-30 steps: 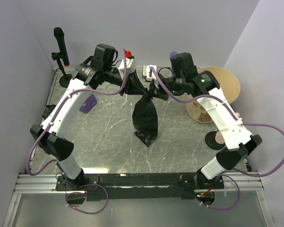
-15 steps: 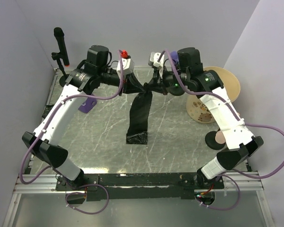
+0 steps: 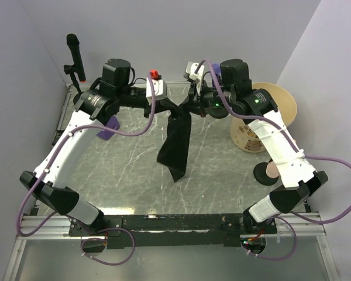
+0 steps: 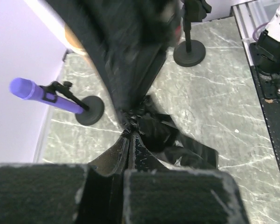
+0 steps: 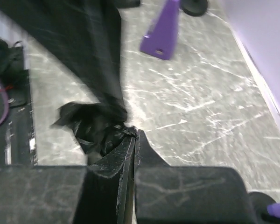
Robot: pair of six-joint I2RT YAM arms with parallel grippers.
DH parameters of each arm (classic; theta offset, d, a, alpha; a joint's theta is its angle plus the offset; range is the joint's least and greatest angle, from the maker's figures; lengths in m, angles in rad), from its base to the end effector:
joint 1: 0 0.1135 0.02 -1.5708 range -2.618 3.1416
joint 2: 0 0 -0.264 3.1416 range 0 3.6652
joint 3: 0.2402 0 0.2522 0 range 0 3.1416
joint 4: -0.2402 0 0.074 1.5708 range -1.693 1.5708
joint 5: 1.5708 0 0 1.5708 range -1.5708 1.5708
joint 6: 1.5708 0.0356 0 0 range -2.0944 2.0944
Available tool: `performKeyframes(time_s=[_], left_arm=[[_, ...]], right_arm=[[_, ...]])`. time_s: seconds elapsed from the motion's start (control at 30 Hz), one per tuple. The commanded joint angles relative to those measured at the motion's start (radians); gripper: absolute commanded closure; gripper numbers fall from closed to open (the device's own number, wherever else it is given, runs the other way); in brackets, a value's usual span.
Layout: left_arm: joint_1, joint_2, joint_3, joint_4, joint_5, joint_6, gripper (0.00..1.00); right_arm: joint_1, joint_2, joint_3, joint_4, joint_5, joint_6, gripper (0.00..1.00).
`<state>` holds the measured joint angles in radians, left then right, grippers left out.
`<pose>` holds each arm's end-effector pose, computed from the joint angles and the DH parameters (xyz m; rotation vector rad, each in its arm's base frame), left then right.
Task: Put the trash bags into the trash bin
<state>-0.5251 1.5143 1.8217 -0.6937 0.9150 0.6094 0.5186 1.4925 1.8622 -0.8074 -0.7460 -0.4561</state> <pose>0.2533 -0.1794 0.4723 1.4601 1.1896 -0.8288 0.2458 0.1681 0.4787 -1.3135 1.4639 0.7844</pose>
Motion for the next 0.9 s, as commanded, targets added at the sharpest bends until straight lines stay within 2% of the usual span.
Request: performKeyframes(time_s=[0.0, 0.1, 0.13, 0.23, 0.33, 0.4, 0.47, 0.53, 0.63, 0.77, 0.87], left_arm=[[-0.029, -0.057, 0.048, 0.054, -0.05, -0.004, 0.99], [-0.039, -0.028, 0.08, 0.013, -0.128, 0.065, 0.99], [-0.041, -0.025, 0.068, -0.028, -0.151, 0.116, 0.99], [-0.038, -0.052, -0.046, -0.119, -0.192, 0.235, 1.0], [-0.041, -0.103, -0.159, -0.145, -0.196, 0.276, 0.99], [-0.049, -0.115, -0.153, -0.119, -0.199, 0.25, 0.99], [-0.053, -0.102, -0.081, -0.081, -0.199, 0.205, 0.99], [-0.053, -0.079, 0.029, -0.021, -0.2, 0.13, 0.99], [-0.052, -0.091, 0.028, 0.107, -0.205, 0.043, 1.0], [-0.053, -0.135, -0.149, 0.106, -0.214, 0.058, 0.99], [-0.052, -0.184, -0.257, 0.103, -0.205, 0.092, 0.99]], right_arm=[[0.024, -0.009, -0.061, 0.071, 0.068, 0.046, 1.0], [0.141, -0.035, -0.078, 0.005, 0.04, -0.044, 1.0], [0.144, -0.043, -0.063, 0.002, 0.001, -0.038, 1.0], [0.095, -0.026, 0.052, 0.069, -0.01, 0.062, 1.0], [0.006, 0.032, 0.19, 0.103, 0.049, 0.137, 1.0], [-0.003, 0.045, 0.187, 0.083, 0.129, 0.096, 1.0], [-0.003, 0.014, 0.061, 0.099, 0.178, 0.096, 1.0], [0.015, -0.021, -0.085, 0.077, 0.172, 0.094, 1.0], [0.046, -0.081, -0.188, 0.08, 0.139, 0.1, 1.0], [0.029, -0.09, -0.043, 0.123, -0.012, 0.152, 1.0], [0.023, -0.075, 0.023, 0.172, 0.066, 0.195, 1.0]])
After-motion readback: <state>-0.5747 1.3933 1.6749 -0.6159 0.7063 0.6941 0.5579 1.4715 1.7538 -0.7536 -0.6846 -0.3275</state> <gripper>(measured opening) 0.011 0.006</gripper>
